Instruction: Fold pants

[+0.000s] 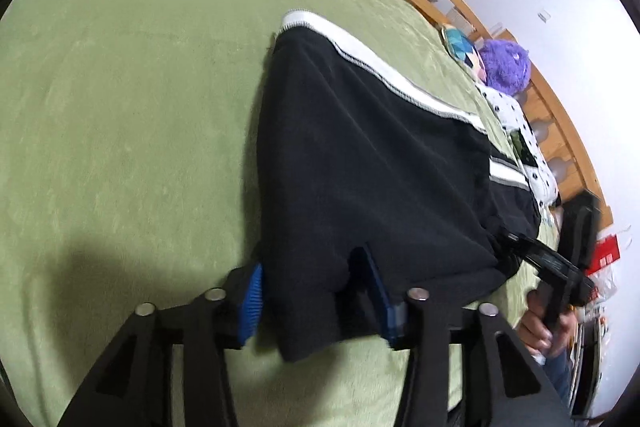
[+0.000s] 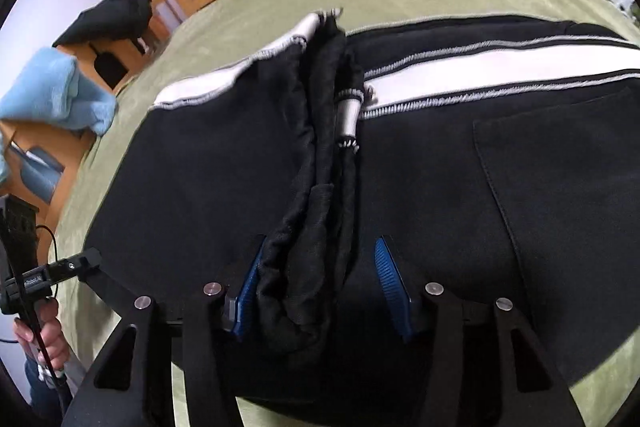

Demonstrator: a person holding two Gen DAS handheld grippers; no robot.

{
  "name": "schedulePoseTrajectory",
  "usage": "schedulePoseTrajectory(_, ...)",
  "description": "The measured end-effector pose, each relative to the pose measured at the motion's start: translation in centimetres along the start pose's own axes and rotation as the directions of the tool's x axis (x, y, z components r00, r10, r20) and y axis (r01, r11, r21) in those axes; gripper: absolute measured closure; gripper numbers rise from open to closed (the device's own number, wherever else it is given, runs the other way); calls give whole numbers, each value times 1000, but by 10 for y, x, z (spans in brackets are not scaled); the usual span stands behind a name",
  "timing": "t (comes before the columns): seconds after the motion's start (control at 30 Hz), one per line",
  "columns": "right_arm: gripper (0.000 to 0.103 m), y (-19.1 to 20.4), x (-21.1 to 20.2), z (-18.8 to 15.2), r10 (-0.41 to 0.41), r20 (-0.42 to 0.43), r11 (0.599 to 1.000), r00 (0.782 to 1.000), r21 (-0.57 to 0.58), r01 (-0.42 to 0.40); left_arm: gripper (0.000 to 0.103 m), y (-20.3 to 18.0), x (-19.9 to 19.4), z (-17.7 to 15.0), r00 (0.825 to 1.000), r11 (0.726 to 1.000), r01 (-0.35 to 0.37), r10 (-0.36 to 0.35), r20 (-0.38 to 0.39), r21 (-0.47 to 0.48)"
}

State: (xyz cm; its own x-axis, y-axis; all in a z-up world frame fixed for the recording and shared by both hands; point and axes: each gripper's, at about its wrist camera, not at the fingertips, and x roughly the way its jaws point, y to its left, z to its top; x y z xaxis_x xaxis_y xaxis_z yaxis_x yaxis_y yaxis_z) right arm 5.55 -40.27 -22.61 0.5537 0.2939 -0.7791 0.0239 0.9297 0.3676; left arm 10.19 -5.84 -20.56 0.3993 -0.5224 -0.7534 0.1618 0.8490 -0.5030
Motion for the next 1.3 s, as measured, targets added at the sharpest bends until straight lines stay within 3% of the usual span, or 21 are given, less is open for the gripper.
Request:
schedulePoseTrajectory(0.07, 51, -9, -21, -1, 29, 37, 999, 999, 25, -30, 52, 3, 0, 6, 999, 1000, -27, 26, 21, 10)
schedulePoseTrajectory(0.13, 48, -25, -49, -3, -12, 92, 1000, 996, 28, 9, 43, 8, -5, 5, 998, 998, -49, 47, 43, 27)
schedulePoseTrajectory(0.17, 47, -39, -63, -4, -59, 116, 997, 992, 47, 54, 38, 7, -4, 10, 997, 998, -59, 57, 52, 33)
schedulePoseTrajectory(0.23, 42, -68, -84, -5, -153, 142, 985, 978, 99, 139, 37, 3, 7, 23, 996, 996, -78, 76, 42, 49)
schedulePoseTrajectory(0.3, 31, -106, -104, -8, -260, 156, 956, 953, 181, 232, 37, 5, 13, 30, 997, 996, -76, 74, 33, 45)
schedulePoseTrajectory(0.4, 27, -165, -121, -14, -346, 142, 899, 927, 331, 285, 39, 9, 27, 39, 997, 997, -77, 77, 26, 19)
schedulePoseTrajectory(0.5, 26, -212, -123, -19, -334, 129, 867, 934, 430, 251, 39, 8, 35, 45, 996, 996, -87, 86, 24, 29)
schedulePoseTrajectory(0.63, 25, -243, -111, -12, -270, 168, 864, 948, 477, 162, 40, 4, 43, 55, 996, 996, -83, 83, -8, 39)
schedulePoseTrajectory(0.9, 16, -279, -79, 32, -217, 268, 837, 939, 547, 37, 43, -6, 65, 75, 993, 994, -110, 110, -36, 11)
schedulePoseTrajectory(0.97, 38, -279, -76, 37, -275, 250, 820, 928, 566, 91, 79, -9, 63, 74, 994, 994, -108, 108, -25, 20)
schedulePoseTrajectory(1.0, 63, -279, -77, 37, -265, 262, 828, 928, 555, 80, 82, -13, 61, 74, 996, 996, -90, 91, -17, 26)
schedulePoseTrajectory(1.03, 72, -278, -81, 37, -238, 286, 835, 928, 548, 45, 90, -14, 56, 74, 997, 996, -83, 83, -2, 29)
schedulePoseTrajectory(1.1, 76, -267, -95, 35, -246, 336, 835, 909, 550, 23, 93, -15, 40, 75, 998, 999, -48, 47, 39, 17)
schedulePoseTrajectory(1.17, 77, -240, -112, 41, -285, 352, 853, 892, 517, 68, 94, -13, 21, 76, 998, 1000, 6, -5, 60, -9)
schedulePoseTrajectory(1.3, 79, -197, -140, 51, -256, 411, 867, 875, 499, 19, 93, -5, -24, 75, 991, 996, 87, -85, 104, -17)
